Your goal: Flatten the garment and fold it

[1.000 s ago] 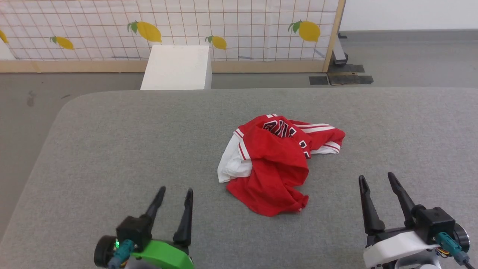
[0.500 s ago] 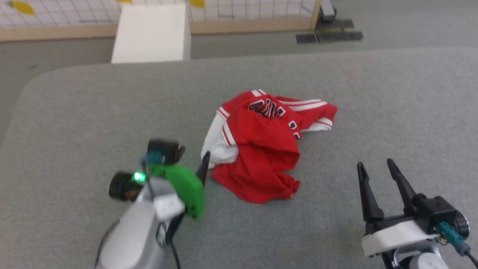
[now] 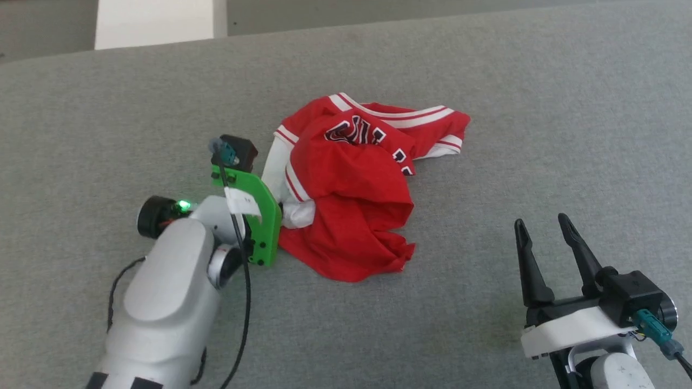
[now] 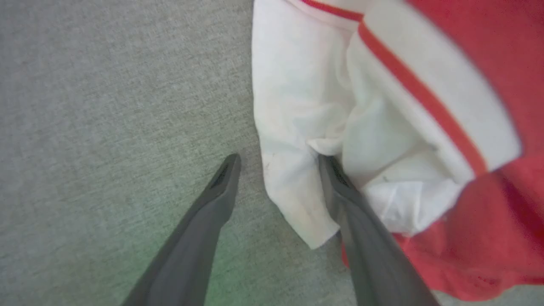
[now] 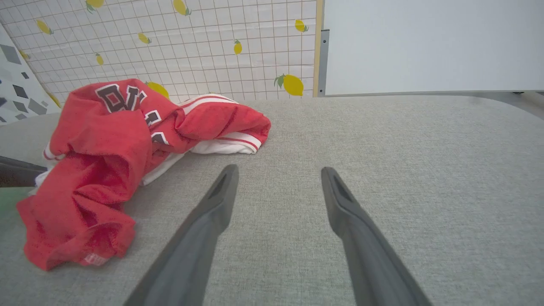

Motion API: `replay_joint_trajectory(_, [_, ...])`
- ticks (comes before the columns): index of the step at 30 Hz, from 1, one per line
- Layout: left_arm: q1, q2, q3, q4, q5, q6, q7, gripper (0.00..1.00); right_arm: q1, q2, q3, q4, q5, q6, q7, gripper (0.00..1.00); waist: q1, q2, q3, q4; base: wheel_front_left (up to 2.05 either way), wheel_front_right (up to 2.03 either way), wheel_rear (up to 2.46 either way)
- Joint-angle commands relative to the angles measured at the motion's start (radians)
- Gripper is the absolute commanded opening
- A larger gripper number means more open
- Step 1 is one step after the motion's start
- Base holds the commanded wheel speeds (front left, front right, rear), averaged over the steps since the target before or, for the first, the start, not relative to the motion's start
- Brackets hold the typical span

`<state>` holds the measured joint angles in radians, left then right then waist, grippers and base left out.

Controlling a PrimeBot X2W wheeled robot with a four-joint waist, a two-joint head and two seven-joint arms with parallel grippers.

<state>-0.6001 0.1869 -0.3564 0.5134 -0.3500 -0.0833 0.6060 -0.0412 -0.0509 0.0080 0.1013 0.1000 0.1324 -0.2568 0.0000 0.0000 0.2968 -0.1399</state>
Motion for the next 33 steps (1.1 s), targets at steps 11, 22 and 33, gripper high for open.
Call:
replay_joint_trajectory(11, [0.094,0.042,0.062,-0.056,-0.017,0.060,-0.224,0.00,0.002,0.001,0.001,0.022,-0.002,-0.002,-0.005,1.00,0.0000,0.0000,-0.090,0.049,0.00,0.00,0.00])
replay_joint_trajectory(22, [0.257,0.142,0.242,-0.159,-0.074,0.165,-0.393,0.00,0.025,0.001,-0.001,0.034,-0.003,-0.002,-0.005,1.00,0.0000,0.0000,-0.150,0.097,0.00,0.00,0.00])
replay_joint_trajectory(33, [0.347,0.085,0.225,-0.208,-0.061,0.117,-0.709,1.00,0.031,0.001,-0.020,0.050,-0.008,-0.002,-0.005,1.00,0.0000,0.0000,-0.195,0.127,0.00,0.00,0.00])
